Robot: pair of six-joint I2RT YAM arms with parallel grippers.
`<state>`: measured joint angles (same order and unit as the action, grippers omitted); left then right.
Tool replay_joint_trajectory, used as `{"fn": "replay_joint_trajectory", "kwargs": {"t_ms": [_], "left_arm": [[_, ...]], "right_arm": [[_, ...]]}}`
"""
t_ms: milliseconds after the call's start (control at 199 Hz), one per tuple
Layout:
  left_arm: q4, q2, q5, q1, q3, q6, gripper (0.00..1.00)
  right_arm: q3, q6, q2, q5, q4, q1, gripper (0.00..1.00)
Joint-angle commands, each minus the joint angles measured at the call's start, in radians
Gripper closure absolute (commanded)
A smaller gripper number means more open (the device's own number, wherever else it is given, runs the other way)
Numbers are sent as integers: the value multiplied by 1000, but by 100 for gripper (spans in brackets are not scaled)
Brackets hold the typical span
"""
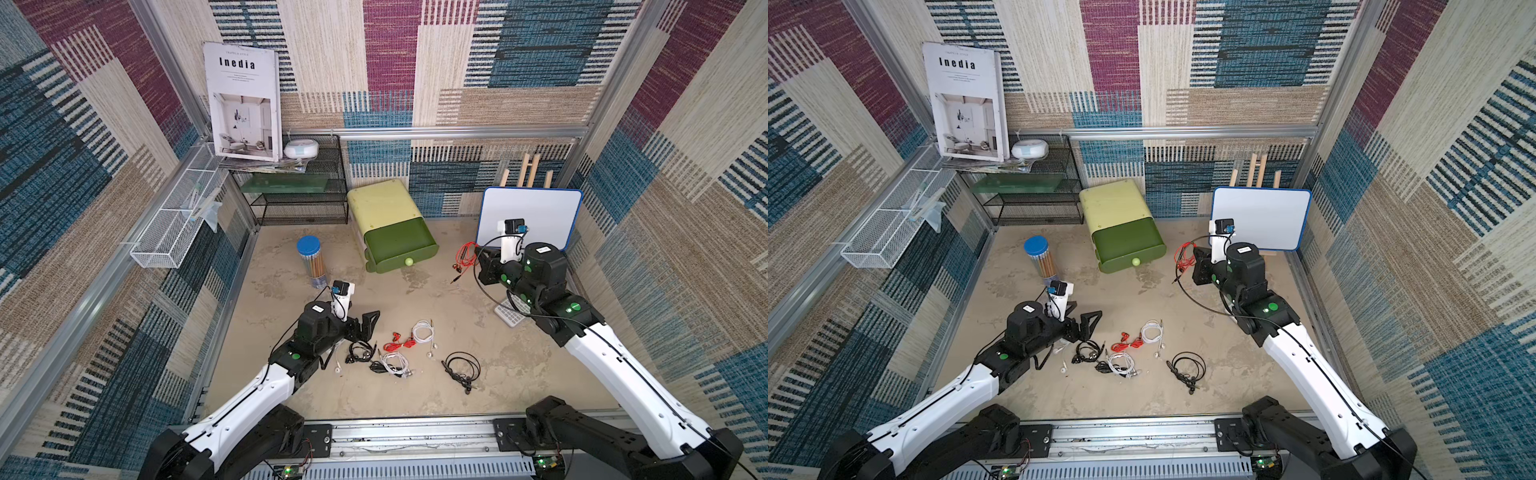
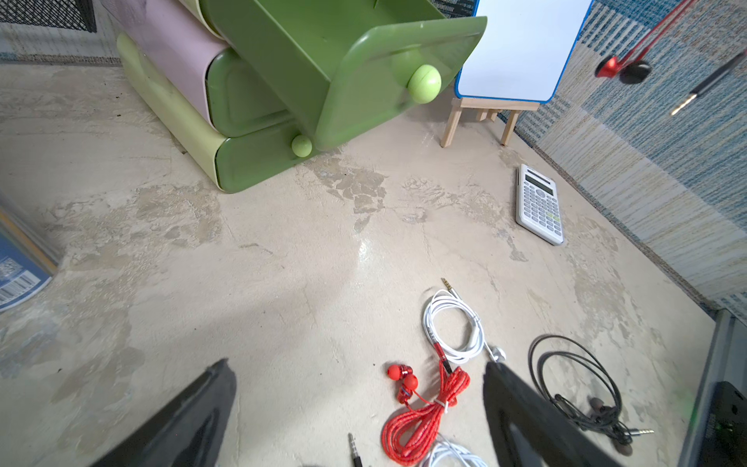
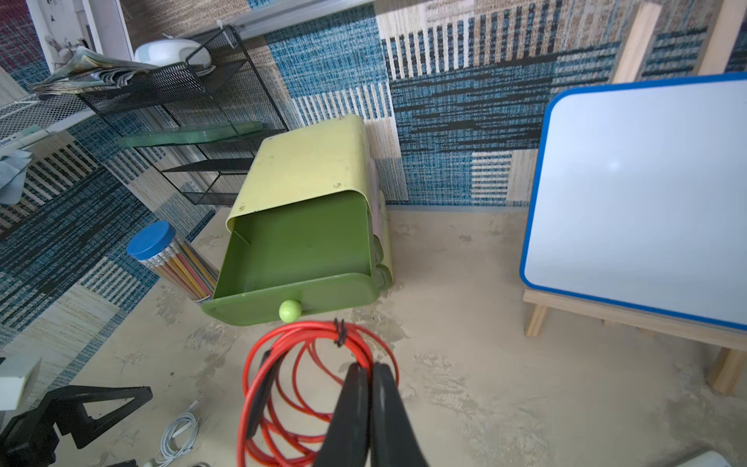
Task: Place the wired earphones into the drawer by color
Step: Place the wired earphones in the drawer.
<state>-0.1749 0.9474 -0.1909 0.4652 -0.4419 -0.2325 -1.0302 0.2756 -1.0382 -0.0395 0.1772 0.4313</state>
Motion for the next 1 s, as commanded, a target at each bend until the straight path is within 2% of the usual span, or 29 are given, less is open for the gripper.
{"fn": "replay_joint_trajectory", "kwargs": {"t_ms": [0, 346, 998], "left_arm": [[-18, 3, -24, 4, -14, 12, 1], [-18, 3, -24, 12, -16, 16, 1], [-10, -26, -15, 18, -15, 16, 1]], "right_arm": [[-28, -14, -28, 15, -68, 6, 98], [-152, -13, -188, 27, -168, 52, 98], [-455, -12, -615, 36, -208, 116, 98]]}}
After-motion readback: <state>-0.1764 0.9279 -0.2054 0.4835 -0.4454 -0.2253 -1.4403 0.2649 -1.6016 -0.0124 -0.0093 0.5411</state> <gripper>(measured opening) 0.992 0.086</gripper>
